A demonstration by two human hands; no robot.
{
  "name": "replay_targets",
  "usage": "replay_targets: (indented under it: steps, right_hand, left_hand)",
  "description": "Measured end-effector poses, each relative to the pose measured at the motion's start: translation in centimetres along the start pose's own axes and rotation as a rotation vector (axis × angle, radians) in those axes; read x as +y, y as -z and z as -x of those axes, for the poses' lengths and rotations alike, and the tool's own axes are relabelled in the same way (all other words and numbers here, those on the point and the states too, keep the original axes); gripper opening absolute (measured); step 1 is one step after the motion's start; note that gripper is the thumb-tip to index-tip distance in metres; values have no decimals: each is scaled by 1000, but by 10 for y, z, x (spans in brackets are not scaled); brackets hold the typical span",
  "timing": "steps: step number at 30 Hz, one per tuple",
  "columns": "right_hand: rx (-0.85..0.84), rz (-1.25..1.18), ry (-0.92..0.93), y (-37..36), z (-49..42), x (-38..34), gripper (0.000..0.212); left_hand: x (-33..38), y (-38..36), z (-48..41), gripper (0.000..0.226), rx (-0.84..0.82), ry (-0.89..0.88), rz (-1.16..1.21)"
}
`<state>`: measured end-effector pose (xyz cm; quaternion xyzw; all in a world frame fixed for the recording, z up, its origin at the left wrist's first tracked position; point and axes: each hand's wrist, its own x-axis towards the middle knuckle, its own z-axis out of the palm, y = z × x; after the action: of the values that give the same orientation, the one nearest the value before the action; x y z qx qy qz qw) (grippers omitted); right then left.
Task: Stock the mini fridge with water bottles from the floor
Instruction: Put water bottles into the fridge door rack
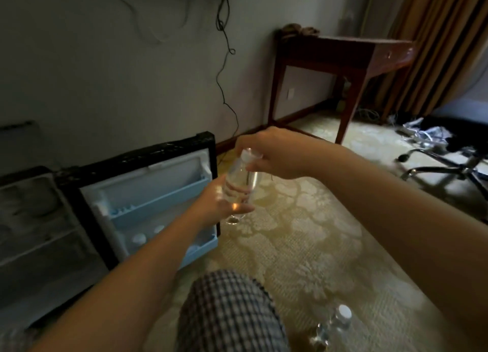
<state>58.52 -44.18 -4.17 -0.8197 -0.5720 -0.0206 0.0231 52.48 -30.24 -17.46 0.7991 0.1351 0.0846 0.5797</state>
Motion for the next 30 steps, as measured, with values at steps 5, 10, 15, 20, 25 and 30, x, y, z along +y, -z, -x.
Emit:
replay_targets:
  steps: [5,10,15,20,25,30]
  right_hand:
    - [66,-90,61,12,-25,-38,32]
    - [137,-332,67,-11,-52,-68,29]
    - [166,-458,-25,-50,-70,-86,37]
    - [183,-508,-137,-90,-85,-93,44]
    - [153,-483,-237,-126,-105,-87,36]
    - [72,-442,-354,-145,-122,-64,32]
  left_hand:
    - [-5,43,30,42,185,-1,32]
    - [-30,68,58,60,266,20,29]
    - [-62,75,63,56,316,100,-88]
    - [-93,73,56,65,330,187,-196]
    - [-123,72,41,68,330,257,-281]
    - [-135,71,12,67,242,242,-418]
